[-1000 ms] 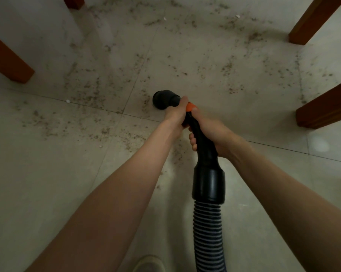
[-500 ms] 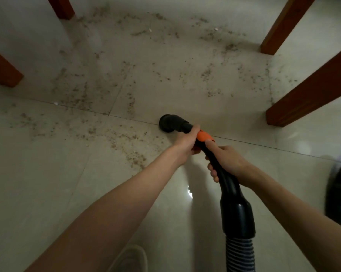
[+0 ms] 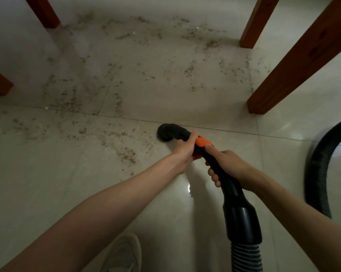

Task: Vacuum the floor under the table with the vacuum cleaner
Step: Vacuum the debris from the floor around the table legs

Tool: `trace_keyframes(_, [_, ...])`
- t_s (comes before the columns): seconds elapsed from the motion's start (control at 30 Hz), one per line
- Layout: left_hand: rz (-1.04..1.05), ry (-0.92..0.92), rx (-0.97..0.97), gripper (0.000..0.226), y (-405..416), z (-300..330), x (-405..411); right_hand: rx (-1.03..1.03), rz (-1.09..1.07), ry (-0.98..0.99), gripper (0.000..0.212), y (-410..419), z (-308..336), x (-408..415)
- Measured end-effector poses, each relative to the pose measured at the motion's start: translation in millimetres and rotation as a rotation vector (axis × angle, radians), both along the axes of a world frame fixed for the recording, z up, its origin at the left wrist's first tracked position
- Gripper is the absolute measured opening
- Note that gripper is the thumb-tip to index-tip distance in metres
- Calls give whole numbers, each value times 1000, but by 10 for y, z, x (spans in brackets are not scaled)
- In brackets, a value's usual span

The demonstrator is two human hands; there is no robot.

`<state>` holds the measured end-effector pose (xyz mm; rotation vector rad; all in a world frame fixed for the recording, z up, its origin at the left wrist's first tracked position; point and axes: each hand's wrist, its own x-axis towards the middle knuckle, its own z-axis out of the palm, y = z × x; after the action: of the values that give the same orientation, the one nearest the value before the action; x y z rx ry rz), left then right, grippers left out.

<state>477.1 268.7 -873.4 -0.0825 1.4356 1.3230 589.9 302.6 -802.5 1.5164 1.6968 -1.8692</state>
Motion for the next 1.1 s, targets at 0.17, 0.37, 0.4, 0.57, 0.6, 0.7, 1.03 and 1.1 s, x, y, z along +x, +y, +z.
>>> trace_keyframes(0.17, [2,-3,-13,55,-34,-9,19,-23,47,-23,43,13,22,-3])
trace_keyframes(0.37, [44,29,-24,36,-100,-15,-105,-33,83,-17,44,-46,10,-157])
trace_keyframes(0.4, [51,36,-28,35,-114,-23,-136,-30,87,-13,44,-62,3,-191])
trace_keyframes(0.57, [101,55,-32,30,-179,-35,-310,-22,111,-1,43,-115,1,-374])
trace_keyframes(0.6, [115,54,-32,29,-194,-34,-341,-20,118,1,43,-127,-2,-411])
trace_keyframes(0.7, [143,64,-34,27,-242,-33,-450,-8,135,10,43,-169,-16,-530])
trace_keyframes(1.03, [237,78,-1,29,-370,6,-809,-34,174,25,44,-218,-53,-941])
trace_keyframes(1.1, [266,85,10,29,-405,8,-885,-37,176,34,44,-243,-62,-1030])
